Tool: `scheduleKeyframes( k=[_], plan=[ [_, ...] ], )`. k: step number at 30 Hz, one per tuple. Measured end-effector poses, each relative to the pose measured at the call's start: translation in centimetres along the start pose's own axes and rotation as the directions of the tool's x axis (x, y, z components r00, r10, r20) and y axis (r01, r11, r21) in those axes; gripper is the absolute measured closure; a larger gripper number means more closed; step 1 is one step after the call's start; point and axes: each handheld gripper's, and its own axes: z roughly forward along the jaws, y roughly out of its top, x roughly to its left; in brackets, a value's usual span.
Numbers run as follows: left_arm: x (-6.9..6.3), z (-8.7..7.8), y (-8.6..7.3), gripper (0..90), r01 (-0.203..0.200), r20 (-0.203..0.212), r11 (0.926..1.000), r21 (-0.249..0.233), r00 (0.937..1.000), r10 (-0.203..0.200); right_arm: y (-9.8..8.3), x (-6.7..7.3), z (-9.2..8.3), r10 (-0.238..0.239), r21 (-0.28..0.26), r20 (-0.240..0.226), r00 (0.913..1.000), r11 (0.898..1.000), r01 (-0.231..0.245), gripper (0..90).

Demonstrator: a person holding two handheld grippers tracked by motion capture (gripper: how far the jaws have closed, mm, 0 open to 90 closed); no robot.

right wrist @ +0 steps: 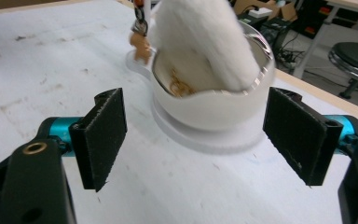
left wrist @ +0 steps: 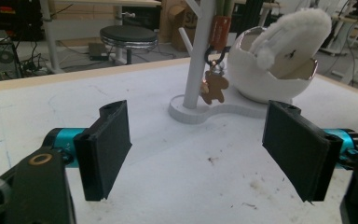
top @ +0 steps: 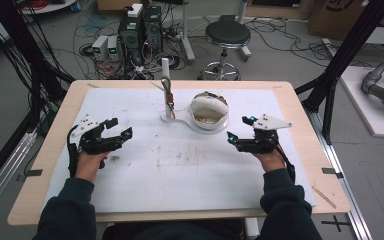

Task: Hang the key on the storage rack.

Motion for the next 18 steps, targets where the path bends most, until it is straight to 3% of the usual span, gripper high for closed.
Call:
scheduleKeyframes(
  k=[2,8,18],
  plan=[
    [-0.1,0.1,0.1,18.5,0.011,0.001,0.9999,-0.005,0.9999,-0.011,-0.8,-0.4,-0.8,0.022,-0.007,0.011,0.9997,1.0,-0.022,21.8],
    [-0.6,0.2,0.4,18.3,-0.011,0.016,0.9999,-0.011,0.9998,0.011,-2.3,-1.6,-2.6,0.063,-0.015,0.05,0.9968,0.998,-0.062,21.5],
    [-0.7,0.1,0.4,18.3,-0.018,0.021,0.9998,-0.002,0.9996,0.018,-3.3,-2.3,-3.4,0.091,0.005,0.084,0.9923,0.996,-0.092,21.6]
  ],
)
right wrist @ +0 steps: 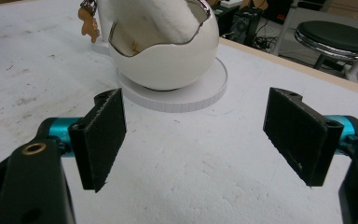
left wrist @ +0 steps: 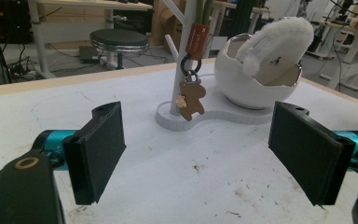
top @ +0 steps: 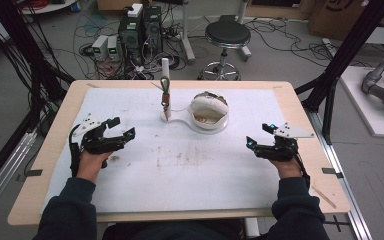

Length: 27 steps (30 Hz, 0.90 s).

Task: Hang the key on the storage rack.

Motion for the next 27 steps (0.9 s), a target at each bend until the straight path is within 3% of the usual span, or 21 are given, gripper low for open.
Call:
scheduleKeyframes(
  k=[7,27],
  plan=[
    [-0.4,-0.2,0.1,19.0,-0.02,-0.003,0.9998,0.006,0.9998,0.02,-0.4,-0.5,-0.4,0.054,-0.008,0.021,0.9983,0.999,-0.054,21.6],
    [-0.4,-0.1,-0.2,19.4,-0.011,-0.012,0.9998,0.017,0.9999,0.011,-0.8,-1.2,-0.4,0.071,0.015,0.045,0.9965,0.997,-0.071,21.6]
  ],
)
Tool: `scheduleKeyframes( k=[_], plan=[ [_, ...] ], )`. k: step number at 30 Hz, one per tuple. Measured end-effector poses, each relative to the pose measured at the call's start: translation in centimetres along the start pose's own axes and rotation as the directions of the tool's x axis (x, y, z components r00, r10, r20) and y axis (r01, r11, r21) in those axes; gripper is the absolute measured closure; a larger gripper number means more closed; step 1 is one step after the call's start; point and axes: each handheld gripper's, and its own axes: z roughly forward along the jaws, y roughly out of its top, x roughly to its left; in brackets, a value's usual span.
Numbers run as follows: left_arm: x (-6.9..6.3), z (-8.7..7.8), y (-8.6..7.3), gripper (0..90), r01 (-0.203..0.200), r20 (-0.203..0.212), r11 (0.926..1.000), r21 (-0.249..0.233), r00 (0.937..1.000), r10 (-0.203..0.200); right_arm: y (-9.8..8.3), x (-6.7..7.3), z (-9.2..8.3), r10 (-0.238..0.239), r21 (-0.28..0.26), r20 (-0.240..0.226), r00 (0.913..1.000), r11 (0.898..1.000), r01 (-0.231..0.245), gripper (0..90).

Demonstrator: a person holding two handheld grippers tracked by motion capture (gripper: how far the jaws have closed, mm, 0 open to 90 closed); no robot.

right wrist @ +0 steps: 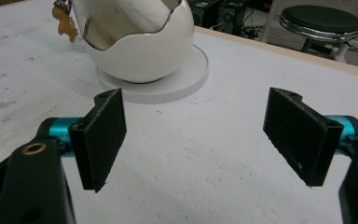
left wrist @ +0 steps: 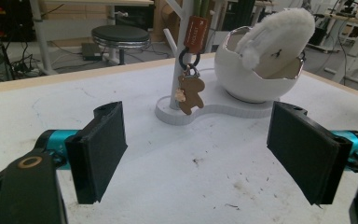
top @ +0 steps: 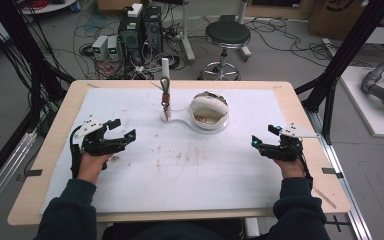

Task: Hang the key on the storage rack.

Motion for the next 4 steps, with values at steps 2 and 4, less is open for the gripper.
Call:
scheduleKeyframes(
  k=[2,4],
  plan=[
    [0.05,0.01,-0.02,19.8,0.002,-0.001,1.0,0.0,1.0,-0.002,-0.02,-0.07,0.03,0.001,-0.001,0.001,1.0,1.0,-0.001,21.6],
    [0.1,0.04,-0.04,19.9,0.002,-0.005,1.0,0.001,1.0,-0.002,-0.05,-0.13,0.12,0.004,0.002,-0.003,1.0,1.0,-0.004,21.6]
  ],
)
